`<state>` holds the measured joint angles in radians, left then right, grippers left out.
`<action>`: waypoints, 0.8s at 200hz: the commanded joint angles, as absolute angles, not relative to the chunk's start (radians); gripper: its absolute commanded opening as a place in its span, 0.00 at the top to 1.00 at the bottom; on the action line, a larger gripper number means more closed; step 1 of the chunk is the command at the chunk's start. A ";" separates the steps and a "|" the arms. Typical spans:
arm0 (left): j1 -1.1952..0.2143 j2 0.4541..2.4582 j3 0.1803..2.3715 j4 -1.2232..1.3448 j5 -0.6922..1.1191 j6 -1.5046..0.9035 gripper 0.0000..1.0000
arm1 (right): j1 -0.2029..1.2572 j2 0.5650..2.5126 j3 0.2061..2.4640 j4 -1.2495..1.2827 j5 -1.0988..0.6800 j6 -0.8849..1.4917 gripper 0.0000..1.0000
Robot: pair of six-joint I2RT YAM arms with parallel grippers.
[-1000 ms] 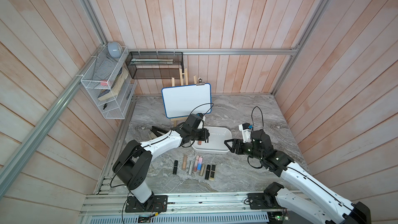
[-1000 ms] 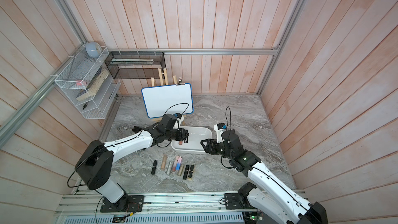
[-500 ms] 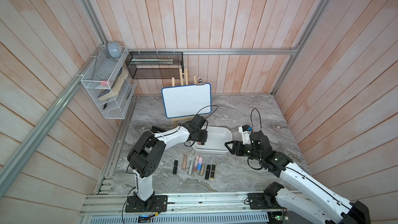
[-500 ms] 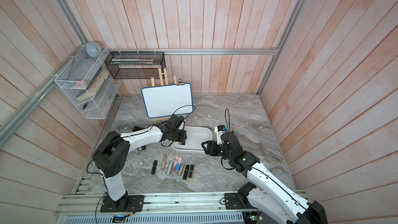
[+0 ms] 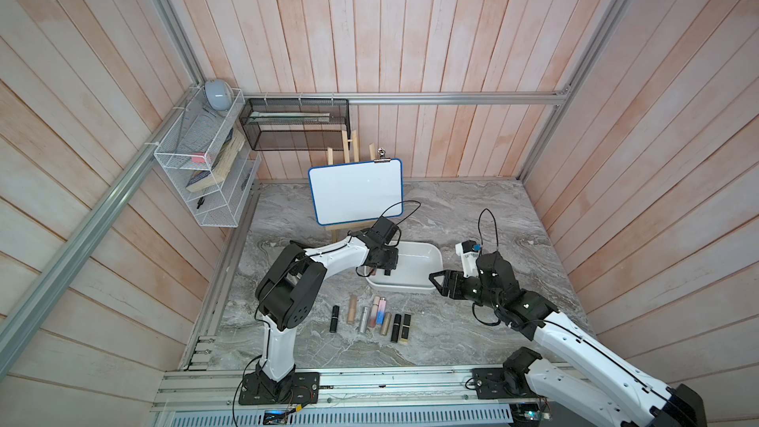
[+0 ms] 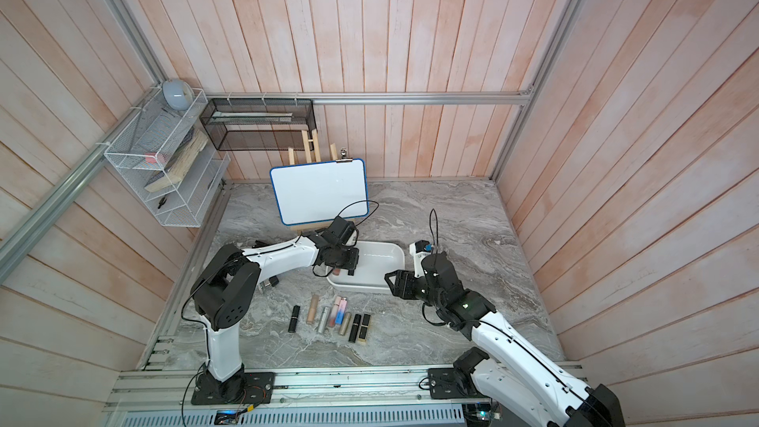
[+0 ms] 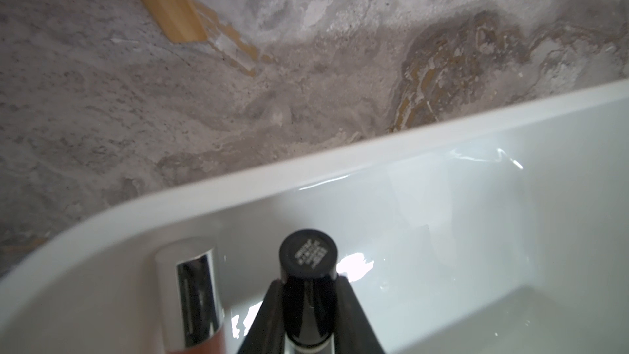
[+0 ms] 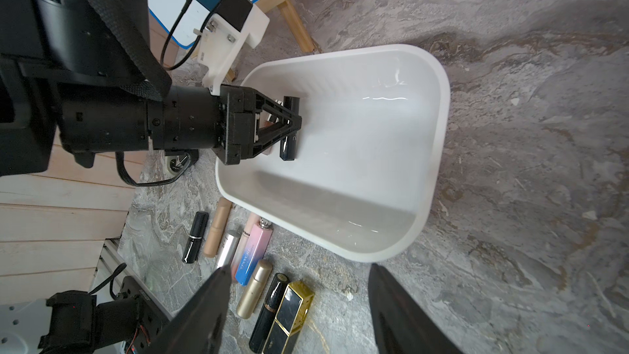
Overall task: Put the lipstick into the storage box
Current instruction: Place the lipstick in the storage box.
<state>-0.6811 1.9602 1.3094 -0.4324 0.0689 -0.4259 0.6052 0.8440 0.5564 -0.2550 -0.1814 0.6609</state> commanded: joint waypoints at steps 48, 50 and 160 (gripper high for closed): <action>-0.686 2.000 1.333 -0.472 0.026 -0.403 0.62 | 0.603 0.827 0.546 -0.254 -0.185 0.669 0.32; -0.686 2.000 1.333 -0.473 0.025 -0.404 0.61 | 0.602 0.827 0.546 -0.255 -0.185 0.669 0.32; -0.686 1.816 1.295 -0.409 0.070 -0.432 0.53 | 0.620 0.854 0.546 -0.256 -0.199 0.679 0.32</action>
<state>-0.6819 1.9228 1.3098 -0.4538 0.0483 -0.4191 0.6060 0.8364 0.5549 -0.2554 -0.1852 0.6651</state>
